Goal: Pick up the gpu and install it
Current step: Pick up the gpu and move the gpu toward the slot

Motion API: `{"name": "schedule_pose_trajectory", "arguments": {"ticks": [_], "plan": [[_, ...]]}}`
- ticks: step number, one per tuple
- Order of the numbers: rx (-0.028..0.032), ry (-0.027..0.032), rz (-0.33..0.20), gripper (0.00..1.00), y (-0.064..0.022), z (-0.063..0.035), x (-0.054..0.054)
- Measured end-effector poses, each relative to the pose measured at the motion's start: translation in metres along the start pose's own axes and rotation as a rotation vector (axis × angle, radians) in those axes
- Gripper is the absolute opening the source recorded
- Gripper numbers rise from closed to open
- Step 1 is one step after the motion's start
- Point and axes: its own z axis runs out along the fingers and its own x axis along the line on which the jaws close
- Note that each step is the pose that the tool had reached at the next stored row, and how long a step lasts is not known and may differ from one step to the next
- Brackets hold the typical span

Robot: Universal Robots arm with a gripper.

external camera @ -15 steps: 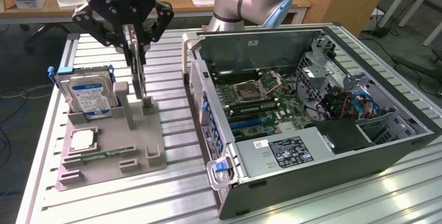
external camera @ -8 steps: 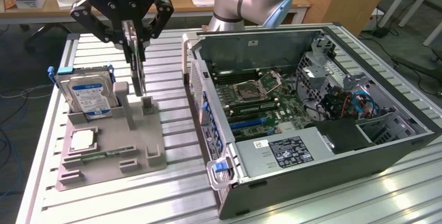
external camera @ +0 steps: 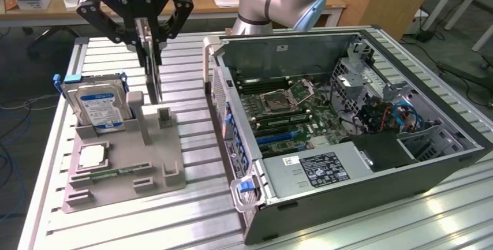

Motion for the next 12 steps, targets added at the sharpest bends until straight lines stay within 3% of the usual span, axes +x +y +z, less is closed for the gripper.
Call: {"name": "schedule_pose_trajectory", "arguments": {"ticks": [12], "plan": [[-0.0005,0.0001,-0.004,0.26,0.0003,-0.0085,-0.0001]]}}
